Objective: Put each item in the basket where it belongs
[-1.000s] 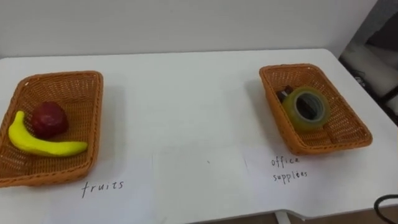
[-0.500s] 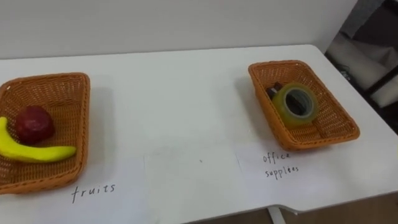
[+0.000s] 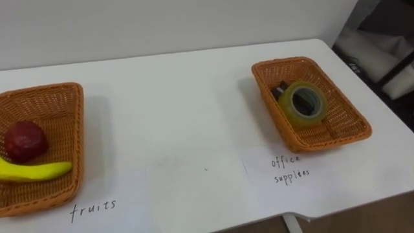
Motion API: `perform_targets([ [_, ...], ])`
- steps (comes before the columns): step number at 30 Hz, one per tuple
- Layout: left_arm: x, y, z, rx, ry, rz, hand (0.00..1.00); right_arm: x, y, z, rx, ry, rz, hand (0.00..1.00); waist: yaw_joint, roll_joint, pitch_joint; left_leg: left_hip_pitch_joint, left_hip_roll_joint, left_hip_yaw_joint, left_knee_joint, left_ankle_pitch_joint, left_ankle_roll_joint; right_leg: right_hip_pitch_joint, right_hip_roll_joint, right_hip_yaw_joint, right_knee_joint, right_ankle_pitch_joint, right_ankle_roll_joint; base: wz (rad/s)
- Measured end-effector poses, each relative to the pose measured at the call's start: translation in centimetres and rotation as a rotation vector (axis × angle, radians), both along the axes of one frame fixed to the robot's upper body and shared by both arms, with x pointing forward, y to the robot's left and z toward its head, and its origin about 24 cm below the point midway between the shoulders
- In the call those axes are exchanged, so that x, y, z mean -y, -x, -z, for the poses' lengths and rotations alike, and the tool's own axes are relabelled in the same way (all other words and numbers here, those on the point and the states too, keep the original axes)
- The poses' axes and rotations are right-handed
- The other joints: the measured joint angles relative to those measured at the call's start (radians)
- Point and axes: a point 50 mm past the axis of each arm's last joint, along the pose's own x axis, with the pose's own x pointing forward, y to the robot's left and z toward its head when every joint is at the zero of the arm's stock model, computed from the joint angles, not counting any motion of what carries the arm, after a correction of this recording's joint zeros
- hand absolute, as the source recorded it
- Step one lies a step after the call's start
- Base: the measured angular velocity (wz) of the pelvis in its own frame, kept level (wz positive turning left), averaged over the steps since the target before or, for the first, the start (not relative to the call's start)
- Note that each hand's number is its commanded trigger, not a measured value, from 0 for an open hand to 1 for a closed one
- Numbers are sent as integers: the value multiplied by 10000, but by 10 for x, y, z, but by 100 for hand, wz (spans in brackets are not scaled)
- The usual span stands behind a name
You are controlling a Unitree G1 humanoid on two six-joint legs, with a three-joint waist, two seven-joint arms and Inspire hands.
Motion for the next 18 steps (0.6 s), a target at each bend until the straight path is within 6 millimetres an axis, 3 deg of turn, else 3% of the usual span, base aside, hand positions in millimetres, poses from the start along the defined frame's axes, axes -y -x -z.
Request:
perform_targets([
  [9,0,5,0,-34,-67,-56,0,-16,58,67,-1374,-3092,1816,0,-95,-53,-30,25,-22,8,35,-8,-13,-50,-4,172,165,-125,-17,-1],
  [11,1,1,0,29,4,-21,0,-25,70,82,-1897,-3643,2078,0,-74,8,-14,33,-26,10,27,-8,-13,-37,0,181,160,-125,-16,0],
  [14,4,1,1,28,139,-43,0,-36,86,99,-2441,-4363,2415,0,-55,110,-75,34,-25,18,21,-8,-13,-45,0,165,155,-127,-14,0],
  [18,10,2,3,-13,357,-105,0,-55,98,116,-2870,-5195,2585,0,-43,160,-79,28,-28,20,22,-8,-13,-62,0,173,165,-146,-12,0],
])
